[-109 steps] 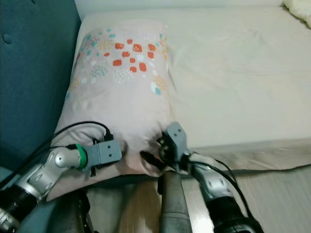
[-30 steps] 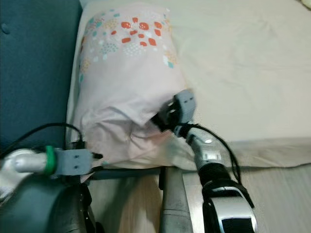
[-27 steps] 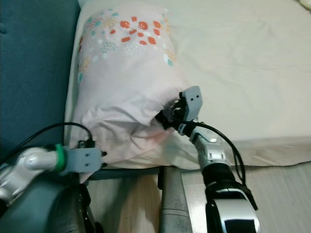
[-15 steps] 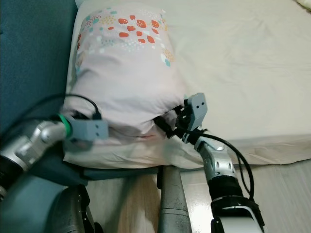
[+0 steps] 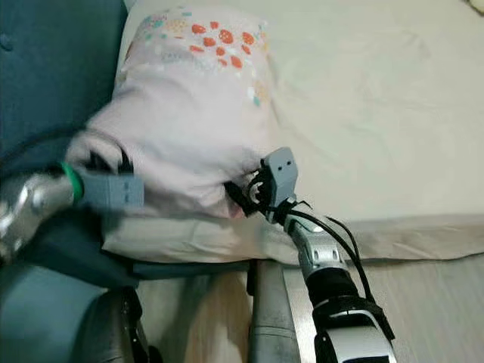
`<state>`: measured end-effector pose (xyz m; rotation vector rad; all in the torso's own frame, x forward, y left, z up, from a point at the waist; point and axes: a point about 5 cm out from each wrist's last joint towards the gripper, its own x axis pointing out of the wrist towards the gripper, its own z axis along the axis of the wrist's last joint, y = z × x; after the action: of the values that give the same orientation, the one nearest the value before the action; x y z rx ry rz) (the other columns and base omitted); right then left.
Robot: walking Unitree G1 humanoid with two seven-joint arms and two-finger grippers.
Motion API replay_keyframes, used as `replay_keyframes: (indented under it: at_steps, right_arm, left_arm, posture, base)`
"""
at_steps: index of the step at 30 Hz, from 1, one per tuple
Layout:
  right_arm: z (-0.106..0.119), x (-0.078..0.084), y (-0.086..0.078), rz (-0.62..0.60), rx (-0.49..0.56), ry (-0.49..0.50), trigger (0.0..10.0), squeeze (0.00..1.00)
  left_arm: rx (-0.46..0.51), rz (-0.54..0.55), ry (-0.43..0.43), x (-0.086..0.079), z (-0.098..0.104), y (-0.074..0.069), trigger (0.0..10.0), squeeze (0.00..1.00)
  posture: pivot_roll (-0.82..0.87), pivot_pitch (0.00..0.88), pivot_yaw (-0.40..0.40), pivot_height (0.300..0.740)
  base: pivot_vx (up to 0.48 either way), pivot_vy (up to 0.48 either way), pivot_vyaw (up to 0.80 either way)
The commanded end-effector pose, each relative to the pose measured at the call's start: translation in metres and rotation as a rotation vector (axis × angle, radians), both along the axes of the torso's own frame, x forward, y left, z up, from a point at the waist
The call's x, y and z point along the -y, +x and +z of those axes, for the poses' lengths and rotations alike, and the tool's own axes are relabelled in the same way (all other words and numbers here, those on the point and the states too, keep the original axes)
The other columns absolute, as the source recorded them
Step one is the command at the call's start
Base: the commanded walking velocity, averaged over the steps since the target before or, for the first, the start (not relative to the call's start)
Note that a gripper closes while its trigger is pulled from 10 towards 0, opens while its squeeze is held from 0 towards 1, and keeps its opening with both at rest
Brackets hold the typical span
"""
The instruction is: Clean up the room
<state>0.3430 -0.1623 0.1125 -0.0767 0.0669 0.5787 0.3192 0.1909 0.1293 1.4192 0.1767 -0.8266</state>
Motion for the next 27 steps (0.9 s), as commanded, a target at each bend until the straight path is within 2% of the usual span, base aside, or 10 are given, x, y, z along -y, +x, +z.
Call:
replay_keyframes:
  at_steps: [1, 3, 7, 11, 15, 17, 22, 24, 25, 27]
  right_arm:
    - [-0.007, 0.011, -0.005, -0.021, -0.03, -0.003, 10.0, 0.0]
    - [-0.006, 0.03, -0.012, -0.045, -0.034, -0.002, 10.0, 0.0]
    - [-0.006, 0.041, -0.019, -0.039, -0.051, 0.007, 10.0, 0.0]
    - [-0.021, 0.014, -0.058, 0.246, -0.169, 0.052, 10.0, 0.0]
    - [-0.03, 0.007, -0.082, 0.315, -0.216, 0.037, 10.0, 0.0]
    - [-0.03, 0.007, -0.082, 0.315, -0.216, 0.037, 10.0, 0.0]
    - [-0.031, 0.022, -0.099, 0.22, -0.215, 0.019, 10.0, 0.0]
    - [-0.02, 0.035, -0.102, 0.117, -0.177, 0.042, 10.0, 0.0]
    - [-0.02, 0.035, -0.102, 0.117, -0.177, 0.042, 10.0, 0.0]
    - [-0.006, 0.041, -0.103, 0.069, -0.147, 0.091, 10.0, 0.0]
  left_arm:
    - [-0.07, -0.045, 0.014, 0.001, -0.009, -0.012, 10.0, 0.0]
    - [-0.139, -0.08, 0.012, 0.002, -0.025, -0.027, 10.0, 0.0]
    - [-0.139, -0.067, 0.016, 0.001, -0.031, -0.027, 10.0, 0.0]
    - [-0.052, -0.024, -0.028, 0.004, -0.022, -0.012, 10.0, 0.0]
    - [-0.062, -0.045, -0.075, 0.004, -0.011, -0.014, 10.0, 0.0]
    - [-0.062, -0.045, -0.075, 0.004, -0.011, -0.014, 10.0, 0.0]
    - [-0.111, -0.073, -0.162, 0.0, 0.009, -0.025, 10.0, 0.0]
    - [-0.16, -0.118, -0.175, -0.006, 0.021, -0.038, 10.0, 0.0]
    - [-0.16, -0.118, -0.175, -0.006, 0.021, -0.038, 10.0, 0.0]
    - [-0.248, -0.175, -0.159, -0.012, 0.023, -0.059, 10.0, 0.0]
  posture:
    - [-0.04, 0.092, 0.049, 0.51]
    - [-0.04, 0.095, 0.046, 0.51]
    - [-0.05, 0.095, 0.045, 0.51]
    - [-0.06, 0.092, 0.04, 0.51]
    - [-0.06, 0.094, 0.033, 0.51]
    - [-0.06, 0.094, 0.033, 0.51]
    - [-0.06, 0.1, 0.031, 0.51]
    - [-0.06, 0.102, 0.038, 0.51]
    - [-0.06, 0.102, 0.038, 0.51]
    - [-0.06, 0.102, 0.047, 0.51]
  base:
    - [0.0, 0.0, 0.0]
    - [0.0, 0.0, 0.0]
    - [0.0, 0.0, 0.0]
    - [0.0, 0.0, 0.0]
    - [0.0, 0.0, 0.0]
    - [0.0, 0.0, 0.0]
    - [0.0, 0.0, 0.0]
    - [0.0, 0.0, 0.0]
    - [0.0, 0.0, 0.0]
    - [0.0, 0.0, 0.0]
